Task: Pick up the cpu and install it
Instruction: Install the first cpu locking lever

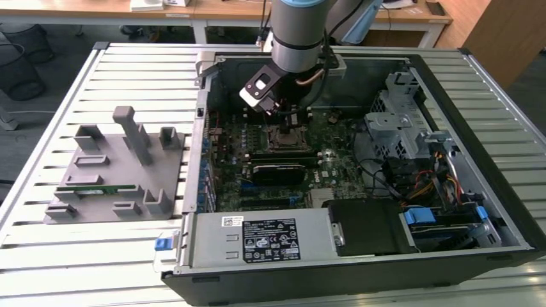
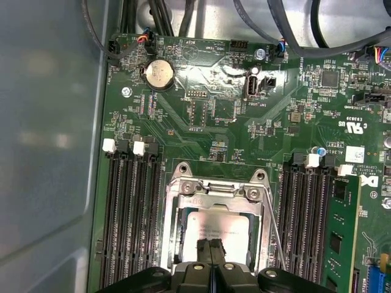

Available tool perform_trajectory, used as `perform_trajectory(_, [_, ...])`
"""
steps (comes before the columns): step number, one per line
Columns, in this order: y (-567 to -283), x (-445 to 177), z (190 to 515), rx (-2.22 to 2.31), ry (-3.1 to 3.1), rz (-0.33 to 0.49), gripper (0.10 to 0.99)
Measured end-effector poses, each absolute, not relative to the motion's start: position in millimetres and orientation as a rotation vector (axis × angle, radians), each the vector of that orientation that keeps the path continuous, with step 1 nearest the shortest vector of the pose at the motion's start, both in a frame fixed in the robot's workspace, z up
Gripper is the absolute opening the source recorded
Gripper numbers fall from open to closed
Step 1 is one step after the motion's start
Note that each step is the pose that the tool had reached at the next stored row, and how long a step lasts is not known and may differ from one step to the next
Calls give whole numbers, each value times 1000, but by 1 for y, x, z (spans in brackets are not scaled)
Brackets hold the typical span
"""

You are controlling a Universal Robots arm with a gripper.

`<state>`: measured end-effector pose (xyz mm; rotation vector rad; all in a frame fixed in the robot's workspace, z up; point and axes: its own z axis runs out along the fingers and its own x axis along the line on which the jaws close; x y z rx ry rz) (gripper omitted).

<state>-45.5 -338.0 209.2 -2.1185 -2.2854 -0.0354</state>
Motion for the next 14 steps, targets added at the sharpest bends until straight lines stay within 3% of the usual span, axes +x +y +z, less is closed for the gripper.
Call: perform_trajectory(14, [-338, -45, 215, -2118, -2285, -35, 106])
